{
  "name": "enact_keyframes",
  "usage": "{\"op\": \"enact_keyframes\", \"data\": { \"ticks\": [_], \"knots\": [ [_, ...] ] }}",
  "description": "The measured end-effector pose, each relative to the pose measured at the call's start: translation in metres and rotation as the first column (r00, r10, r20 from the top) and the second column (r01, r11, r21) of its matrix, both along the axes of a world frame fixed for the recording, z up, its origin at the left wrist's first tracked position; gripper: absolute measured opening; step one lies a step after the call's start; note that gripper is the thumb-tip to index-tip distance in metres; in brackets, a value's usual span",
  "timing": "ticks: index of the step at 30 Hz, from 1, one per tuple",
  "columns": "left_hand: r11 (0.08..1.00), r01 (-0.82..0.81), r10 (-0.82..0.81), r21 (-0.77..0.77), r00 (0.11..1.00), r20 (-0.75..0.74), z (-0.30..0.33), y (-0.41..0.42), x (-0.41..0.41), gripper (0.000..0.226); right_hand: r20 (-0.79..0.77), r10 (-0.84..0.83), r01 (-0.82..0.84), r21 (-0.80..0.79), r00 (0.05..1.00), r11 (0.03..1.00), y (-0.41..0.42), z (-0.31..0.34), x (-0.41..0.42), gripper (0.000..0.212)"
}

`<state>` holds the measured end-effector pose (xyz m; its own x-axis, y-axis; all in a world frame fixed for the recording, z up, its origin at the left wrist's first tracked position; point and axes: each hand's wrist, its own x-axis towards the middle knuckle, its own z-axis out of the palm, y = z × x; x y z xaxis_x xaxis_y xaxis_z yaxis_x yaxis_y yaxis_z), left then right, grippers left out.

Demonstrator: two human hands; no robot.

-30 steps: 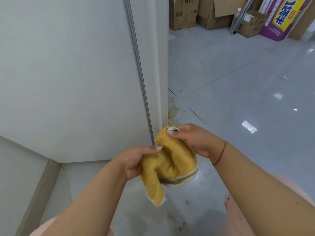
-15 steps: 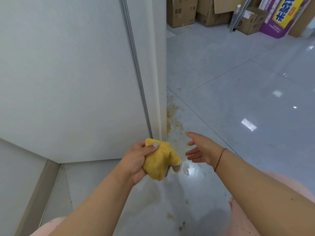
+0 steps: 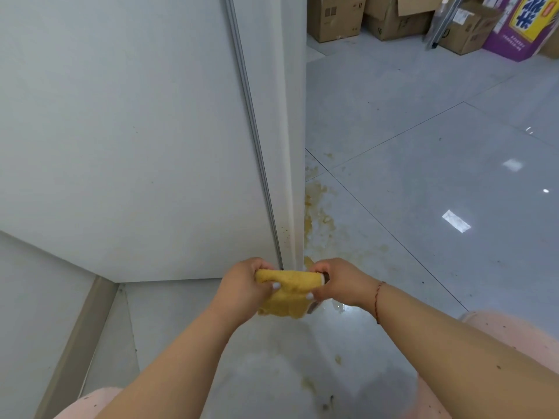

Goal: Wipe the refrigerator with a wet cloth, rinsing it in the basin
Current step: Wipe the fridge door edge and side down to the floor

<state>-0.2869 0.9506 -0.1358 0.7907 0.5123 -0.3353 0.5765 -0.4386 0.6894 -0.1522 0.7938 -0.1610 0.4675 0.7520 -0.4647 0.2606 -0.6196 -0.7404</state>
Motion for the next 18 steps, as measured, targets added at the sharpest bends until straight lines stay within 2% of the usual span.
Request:
{"op": "enact_keyframes", "data": {
  "ticks": [1, 2, 3, 4, 5, 6, 7, 8, 9, 10, 12, 14, 16, 18],
  "knots": [
    [0.995, 0.042, -0.04, 0.096, 0.999, -0.028, -0.004, 0.003, 0.0, 0.006, 0.048, 0.004, -0.004, -0.003, 0.999, 1.0, 0.003, -0.001, -0.002, 0.02],
    [0.984, 0.068, -0.062, 0.166, 0.997, -0.038, -0.009, 0.007, 0.001, 0.011, 0.065, -0.02, 0.02, 0.004, 0.998, 1.0, 0.005, -0.004, -0.001, 0.016],
    [0.979, 0.076, -0.072, 0.191, 0.997, -0.027, -0.015, 0.011, 0.001, 0.02, 0.035, -0.064, 0.064, 0.008, 0.997, 0.998, 0.007, -0.004, 0.0, 0.018],
    [0.989, 0.047, -0.05, 0.141, 0.999, 0.018, -0.02, 0.016, 0.001, 0.029, -0.078, -0.135, 0.136, 0.015, 0.988, 0.991, 0.007, -0.005, 0.002, 0.02],
    [1.0, -0.022, 0.023, -0.016, 0.998, 0.066, -0.023, 0.02, 0.0, 0.037, -0.252, -0.212, 0.224, 0.018, 0.944, 0.974, 0.006, -0.004, 0.003, 0.019],
    [0.96, -0.101, 0.129, -0.261, 0.987, 0.094, -0.024, 0.021, -0.001, 0.04, -0.437, -0.275, 0.304, -0.002, 0.857, 0.953, 0.005, -0.005, 0.005, 0.017],
    [0.845, -0.163, 0.241, -0.509, 0.966, 0.09, -0.027, 0.022, -0.003, 0.04, -0.586, -0.323, 0.369, -0.043, 0.743, 0.928, 0.005, -0.007, 0.005, 0.016],
    [0.692, -0.197, 0.323, -0.695, 0.945, 0.054, -0.031, 0.022, -0.006, 0.038, -0.679, -0.359, 0.414, -0.089, 0.64, 0.906, 0.005, -0.011, 0.003, 0.021],
    [0.567, -0.226, 0.353, -0.792, 0.935, -0.014, -0.037, 0.021, -0.009, 0.036, -0.728, -0.397, 0.45, -0.136, 0.559, 0.883, 0.006, -0.017, 0.0, 0.027],
    [0.481, -0.242, 0.344, -0.843, 0.936, -0.073, -0.042, 0.018, -0.013, 0.034, -0.752, -0.429, 0.477, -0.175, 0.5, 0.862, 0.007, -0.023, -0.002, 0.033],
    [0.394, -0.303, 0.291, -0.868, 0.937, -0.195, -0.052, 0.009, -0.017, 0.038, -0.793, -0.465, 0.525, -0.222, 0.393, 0.822, 0.009, -0.034, -0.009, 0.043],
    [0.318, -0.399, 0.306, -0.86, 0.902, -0.305, -0.062, 0.002, -0.018, 0.035, -0.832, -0.473, 0.575, -0.244, 0.289, 0.781, 0.011, -0.043, -0.015, 0.049],
    [0.251, -0.497, 0.398, -0.831, 0.835, -0.38, -0.073, 0.003, -0.017, 0.03, -0.849, -0.483, 0.602, -0.275, 0.213, 0.749, 0.013, -0.05, -0.022, 0.046],
    [0.185, -0.549, 0.469, -0.815, 0.778, -0.418, -0.085, 0.005, -0.014, 0.027, -0.843, -0.504, 0.599, -0.309, 0.187, 0.739, 0.014, -0.06, -0.027, 0.033]
  ]
}}
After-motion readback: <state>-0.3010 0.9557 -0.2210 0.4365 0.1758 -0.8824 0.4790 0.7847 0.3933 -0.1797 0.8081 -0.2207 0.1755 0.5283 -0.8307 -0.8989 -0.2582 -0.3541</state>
